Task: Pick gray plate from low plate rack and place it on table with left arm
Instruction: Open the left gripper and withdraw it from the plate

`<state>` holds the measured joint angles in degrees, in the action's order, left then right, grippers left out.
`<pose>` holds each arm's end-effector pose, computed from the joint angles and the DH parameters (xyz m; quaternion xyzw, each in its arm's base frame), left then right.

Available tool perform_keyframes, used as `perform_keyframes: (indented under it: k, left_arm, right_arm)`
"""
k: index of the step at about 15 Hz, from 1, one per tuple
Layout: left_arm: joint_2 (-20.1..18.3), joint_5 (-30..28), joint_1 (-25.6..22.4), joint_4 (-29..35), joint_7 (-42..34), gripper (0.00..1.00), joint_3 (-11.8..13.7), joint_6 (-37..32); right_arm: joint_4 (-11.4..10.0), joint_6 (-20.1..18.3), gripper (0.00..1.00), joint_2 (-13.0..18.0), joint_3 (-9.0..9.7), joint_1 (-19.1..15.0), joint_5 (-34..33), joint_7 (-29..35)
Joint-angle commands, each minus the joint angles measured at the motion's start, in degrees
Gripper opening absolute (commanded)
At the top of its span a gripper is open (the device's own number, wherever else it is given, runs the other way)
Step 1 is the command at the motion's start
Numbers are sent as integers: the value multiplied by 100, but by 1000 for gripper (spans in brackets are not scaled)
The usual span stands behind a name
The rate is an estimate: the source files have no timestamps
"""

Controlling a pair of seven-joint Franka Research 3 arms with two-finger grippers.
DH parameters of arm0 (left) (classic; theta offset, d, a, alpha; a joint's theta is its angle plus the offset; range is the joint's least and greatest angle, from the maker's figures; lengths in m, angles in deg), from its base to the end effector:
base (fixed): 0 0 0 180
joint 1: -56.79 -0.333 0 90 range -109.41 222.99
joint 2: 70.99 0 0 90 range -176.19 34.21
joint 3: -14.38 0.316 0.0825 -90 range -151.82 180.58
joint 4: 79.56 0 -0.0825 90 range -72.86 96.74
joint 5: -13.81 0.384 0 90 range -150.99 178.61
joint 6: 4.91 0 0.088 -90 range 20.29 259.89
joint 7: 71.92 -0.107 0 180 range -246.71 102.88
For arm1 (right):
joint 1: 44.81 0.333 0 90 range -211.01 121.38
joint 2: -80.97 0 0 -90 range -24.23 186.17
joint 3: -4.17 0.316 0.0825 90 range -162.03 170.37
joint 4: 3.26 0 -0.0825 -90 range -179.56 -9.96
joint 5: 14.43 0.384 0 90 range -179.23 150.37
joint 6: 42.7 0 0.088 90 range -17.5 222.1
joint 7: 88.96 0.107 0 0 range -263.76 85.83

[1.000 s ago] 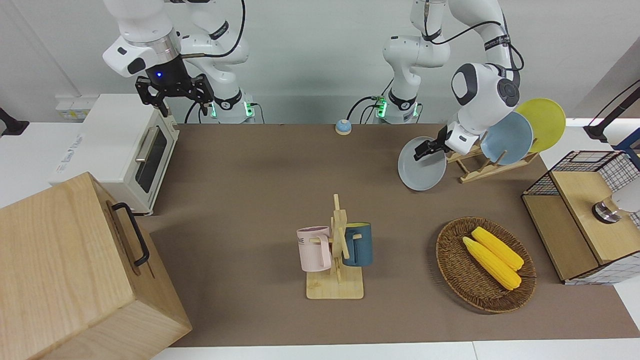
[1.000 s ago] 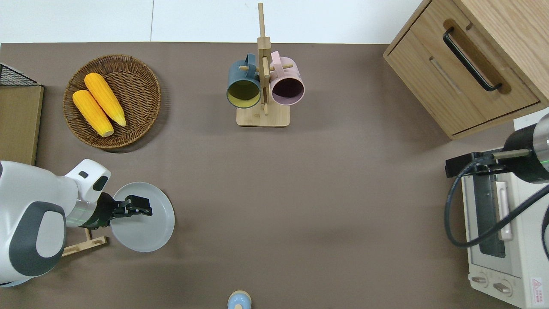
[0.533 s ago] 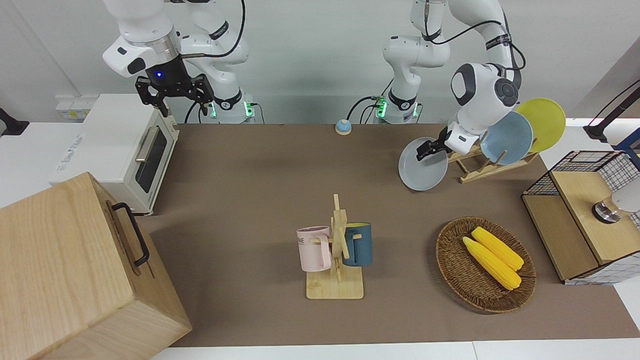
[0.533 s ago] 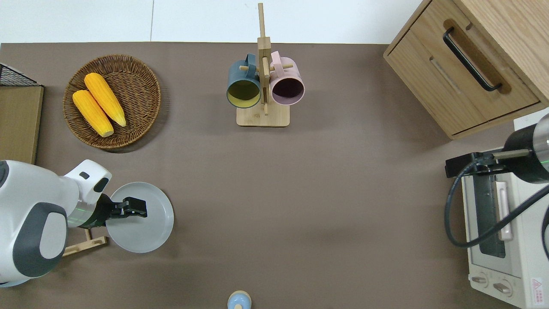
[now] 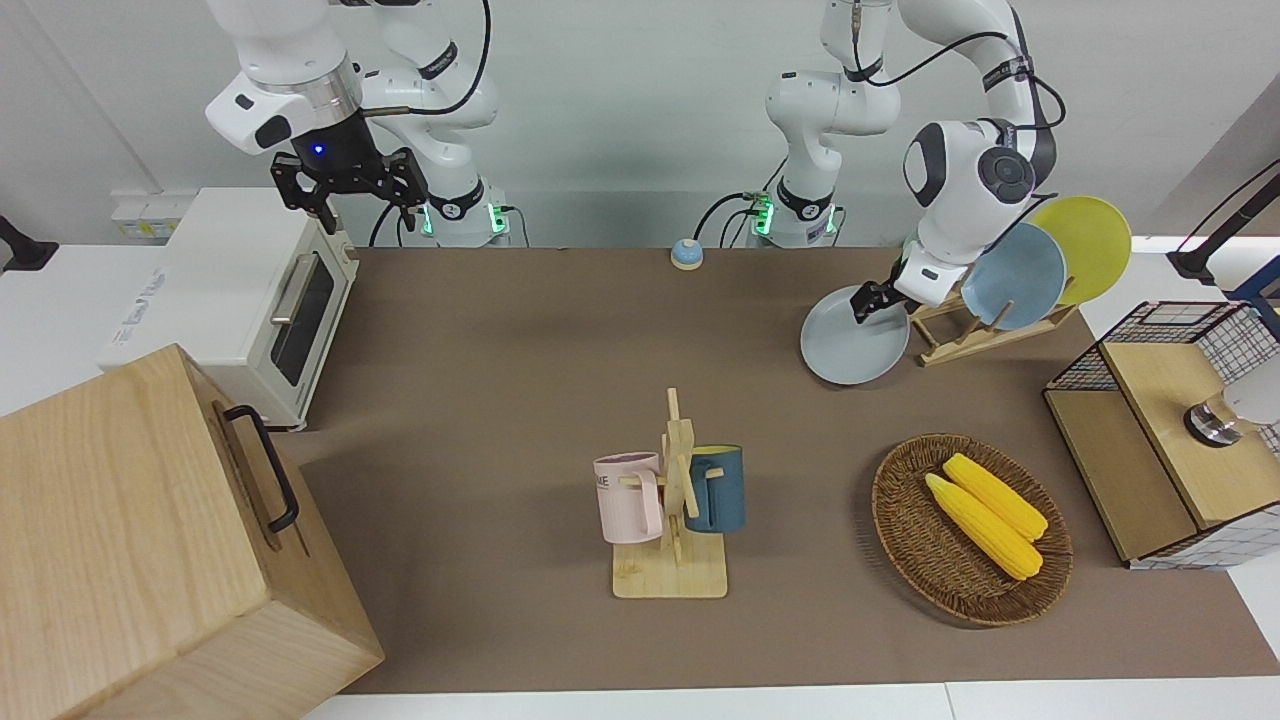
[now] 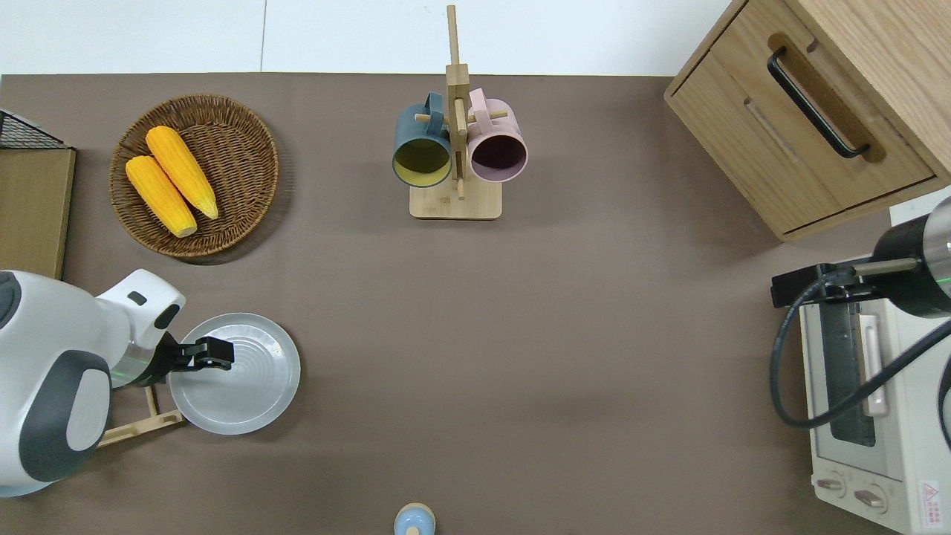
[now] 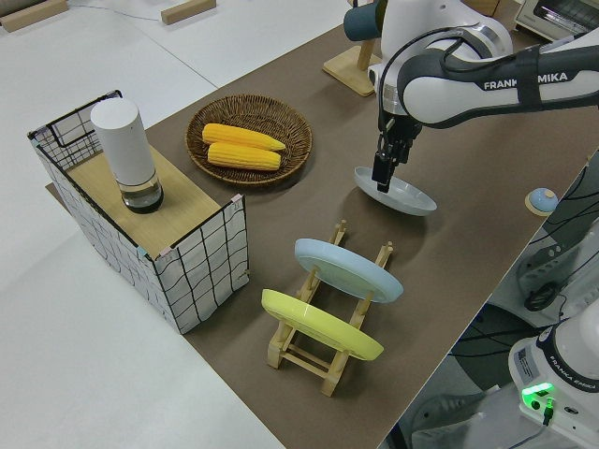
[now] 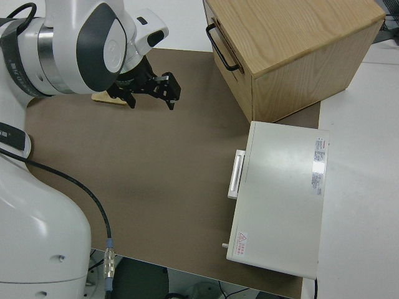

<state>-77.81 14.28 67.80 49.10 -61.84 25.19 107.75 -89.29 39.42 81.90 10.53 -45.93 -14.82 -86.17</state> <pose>0.4841 -0.0002 0.4034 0.9933 0.0824 -0.0814 0.0001 0.5330 0.0487 0.6538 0.9994 0.0210 -0.0257 0.0061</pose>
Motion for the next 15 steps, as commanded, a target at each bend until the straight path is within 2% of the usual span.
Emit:
perform_keyframes:
  k: [1,5,9,12,15]
  left_arm:
    - [-82,435,77,-323,293,991,17,-69]
    - [-117,489,33,-788,293,993,17,-358]
    - [-135,489,7,-1894,258,993,26,-1069]
    - [-223,489,7,-2291,214,993,18,-1202]
    - [-214,419,-142,-2722,48,993,-78,-1755]
  right_arm:
    - [42,-91,990,12,103,-143,109,54]
    - [42,-91,987,12,103,-143,109,54]
    - [42,-91,990,12,103,-143,109,54]
    - [42,-91,990,12,103,-143,109,54]
    - [42,-91,990,12,103,-143,109,54]
